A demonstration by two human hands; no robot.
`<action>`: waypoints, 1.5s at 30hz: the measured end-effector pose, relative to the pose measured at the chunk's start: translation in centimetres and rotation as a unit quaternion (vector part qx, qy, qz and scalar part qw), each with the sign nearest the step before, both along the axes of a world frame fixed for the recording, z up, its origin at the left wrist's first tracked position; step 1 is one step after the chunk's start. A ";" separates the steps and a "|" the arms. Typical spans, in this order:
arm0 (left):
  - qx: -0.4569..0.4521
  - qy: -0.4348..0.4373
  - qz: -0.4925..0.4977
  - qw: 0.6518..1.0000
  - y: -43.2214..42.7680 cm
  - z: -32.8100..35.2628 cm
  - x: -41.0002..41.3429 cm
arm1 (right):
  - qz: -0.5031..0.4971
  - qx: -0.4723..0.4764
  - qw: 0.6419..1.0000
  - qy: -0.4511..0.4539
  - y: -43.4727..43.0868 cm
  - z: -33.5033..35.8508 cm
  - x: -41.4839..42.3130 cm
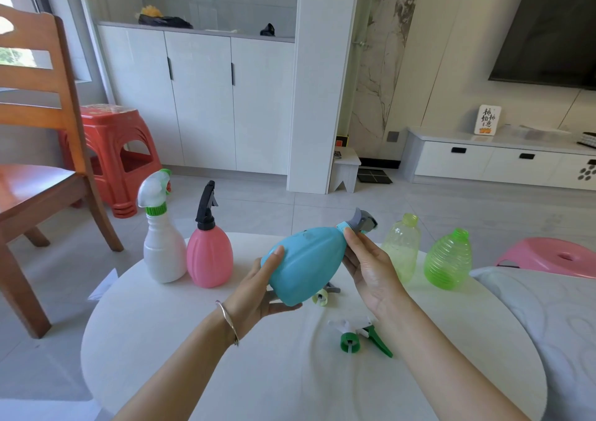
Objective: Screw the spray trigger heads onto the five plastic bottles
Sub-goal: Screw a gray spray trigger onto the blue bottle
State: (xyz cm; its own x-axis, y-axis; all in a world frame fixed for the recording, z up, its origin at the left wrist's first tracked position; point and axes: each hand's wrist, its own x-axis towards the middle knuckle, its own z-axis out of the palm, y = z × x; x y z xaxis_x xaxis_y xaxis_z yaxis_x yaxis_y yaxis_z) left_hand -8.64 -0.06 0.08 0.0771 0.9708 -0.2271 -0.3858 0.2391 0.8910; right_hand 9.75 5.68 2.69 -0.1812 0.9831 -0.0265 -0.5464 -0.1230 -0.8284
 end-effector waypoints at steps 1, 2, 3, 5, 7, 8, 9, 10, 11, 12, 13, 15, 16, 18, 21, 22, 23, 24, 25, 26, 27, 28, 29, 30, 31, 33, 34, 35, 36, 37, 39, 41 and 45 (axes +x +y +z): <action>0.013 0.013 0.007 1.000 -0.1 0.0 0.0 | -0.008 -0.003 1.000 0.006 0.0 0.1 -0.1; 0.024 0.026 0.014 0.999 -0.1 0.0 0.0 | -0.015 -0.007 1.000 0.010 -0.1 0.1 -0.2; 0.035 0.039 0.022 0.998 -0.2 0.0 0.0 | -0.021 -0.011 1.000 0.012 -0.2 0.2 -0.3; 0.055 0.060 0.040 0.996 -0.5 0.1 0.0 | -0.033 -0.017 0.999 0.015 -0.3 0.2 -0.5; 0.077 0.082 0.063 0.992 -0.9 0.4 0.1 | -0.038 -0.018 0.999 0.024 -0.5 0.3 -0.6; 0.089 0.093 0.076 0.989 -1.1 0.6 0.1 | -0.036 -0.017 0.999 0.028 -0.6 0.3 -0.7; 0.101 0.103 0.088 0.986 -1.2 0.7 0.1 | -0.033 -0.014 0.999 0.031 -0.7 0.4 -0.8; 0.115 0.112 0.099 0.982 -1.3 0.8 0.0 | -0.029 -0.011 0.999 0.033 -0.7 0.6 -0.8; 0.131 0.122 0.109 0.978 -1.4 0.9 -0.1 | -0.024 -0.006 0.999 0.034 -0.8 0.7 -0.9; 0.147 0.132 0.116 0.973 -1.6 1.0 -0.2 | -0.020 -0.001 0.999 0.033 -0.9 1.0 -1.0; 0.162 0.140 0.120 0.969 -1.7 1.0 -0.3 | -0.017 0.005 0.999 0.031 -1.0 1.2 -1.1; 0.182 0.149 0.116 0.965 -2.1 1.1 -0.7 | -0.012 0.018 0.999 0.023 -1.3 1.5 -1.3; 0.186 0.153 0.109 0.964 -2.3 1.1 -0.9 | -0.010 0.026 0.999 0.015 -1.5 1.6 -1.3; 0.184 0.173 0.090 0.963 -2.8 1.3 -1.5 | -0.005 0.043 0.999 -0.011 -1.9 1.8 -1.6; 0.185 0.209 0.051 0.959 -3.6 1.6 -2.9 | 0.021 0.085 0.994 -0.059 -2.5 2.4 -2.6; 0.187 0.227 0.038 0.955 -3.9 1.7 -3.4 | 0.032 0.102 0.991 -0.079 -2.7 2.8 -3.3; 0.187 0.251 0.031 0.949 -4.3 1.9 -3.9 | 0.045 0.120 0.987 -0.099 -2.9 3.2 -4.1; 0.189 0.277 0.031 0.942 -4.7 2.1 -4.5 | 0.060 0.139 0.982 -0.117 -3.1 3.7 -5.1; 0.194 0.300 0.035 0.933 -5.0 2.2 -5.1 | 0.074 0.157 0.976 -0.132 -3.3 4.2 -6.1; 0.199 0.319 0.042 0.926 -5.3 2.3 -5.8 | 0.088 0.173 0.970 -0.144 -3.4 4.7 -7.3; 0.203 0.332 0.052 0.920 -5.6 2.5 -6.7 | 0.101 0.188 0.965 -0.153 -3.7 5.1 -8.4; 0.207 0.338 0.063 0.916 -5.9 2.5 -7.6 | 0.114 0.199 0.960 -0.159 -3.9 5.5 -9.6; 0.209 0.342 0.073 0.913 -6.3 2.6 -8.5 | 0.129 0.207 0.956 -0.164 -4.2 5.7 -10.8; 0.209 0.349 0.082 0.910 -6.8 2.6 -9.4 | 0.144 0.212 0.951 -0.170 -4.5 5.9 -12.0; 0.208 0.363 0.089 0.904 -7.2 2.5 -10.4 | 0.160 0.218 0.946 -0.178 -4.8 5.9 -13.2; 0.205 0.383 0.099 0.895 -8.1 2.1 -12.3 | 0.195 0.226 0.933 -0.200 -5.5 5.3 -15.6; 0.197 0.375 0.105 0.900 -8.4 1.8 -13.3 | 0.213 0.230 0.925 -0.213 -5.9 4.9 -16.6; 0.186 0.364 0.114 0.905 -8.7 1.4 -14.3 | 0.229 0.233 0.917 -0.227 -6.2 4.3 -17.6; 0.178 0.355 0.126 0.909 -8.9 1.0 -15.4 | 0.243 0.236 0.910 -0.242 -6.5 3.6 -18.5; 0.172 0.346 0.137 0.912 -9.2 0.5 -16.4 | 0.254 0.235 0.902 -0.259 -6.8 2.9 -19.4; 0.165 0.332 0.146 0.917 -9.8 -0.5 -18.1 | 0.274 0.224 0.889 -0.291 -7.1 1.1 -20.8; 0.153 0.335 0.146 0.918 -10.2 -2.0 -19.4 | 0.288 0.210 0.880 -0.315 -7.2 -0.7 -22.0; 0.128 0.339 0.137 0.922 -9.9 -4.7 -20.9 | 0.273 0.210 0.870 -0.354 -7.3 -3.5 -23.6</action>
